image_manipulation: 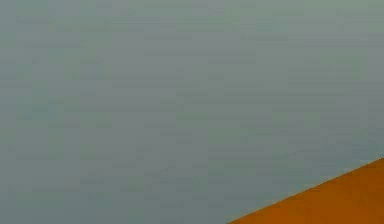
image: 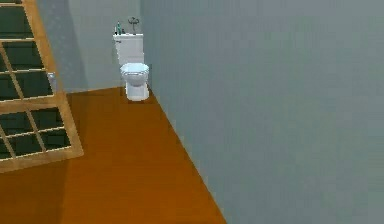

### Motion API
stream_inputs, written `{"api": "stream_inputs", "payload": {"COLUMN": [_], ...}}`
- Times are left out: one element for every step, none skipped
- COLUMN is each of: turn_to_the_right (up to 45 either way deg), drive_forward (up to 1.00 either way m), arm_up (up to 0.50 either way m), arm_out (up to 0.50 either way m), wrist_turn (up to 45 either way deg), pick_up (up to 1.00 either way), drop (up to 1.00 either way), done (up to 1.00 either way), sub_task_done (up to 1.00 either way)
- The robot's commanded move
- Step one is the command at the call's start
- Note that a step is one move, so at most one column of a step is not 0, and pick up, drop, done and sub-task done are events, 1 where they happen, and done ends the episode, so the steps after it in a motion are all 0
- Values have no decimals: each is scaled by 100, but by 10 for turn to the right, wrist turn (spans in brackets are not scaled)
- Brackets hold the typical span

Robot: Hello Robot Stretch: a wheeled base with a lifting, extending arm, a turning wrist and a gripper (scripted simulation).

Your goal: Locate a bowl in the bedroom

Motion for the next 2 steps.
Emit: {"api": "stream_inputs", "payload": {"turn_to_the_right": [0, -180], "drive_forward": [10, 0], "arm_up": [0, 0], "arm_out": [0, 0], "wrist_turn": [0, 0], "pick_up": [0, 0], "drop": [0, 0], "done": [0, 0], "sub_task_done": [0, 0]}}
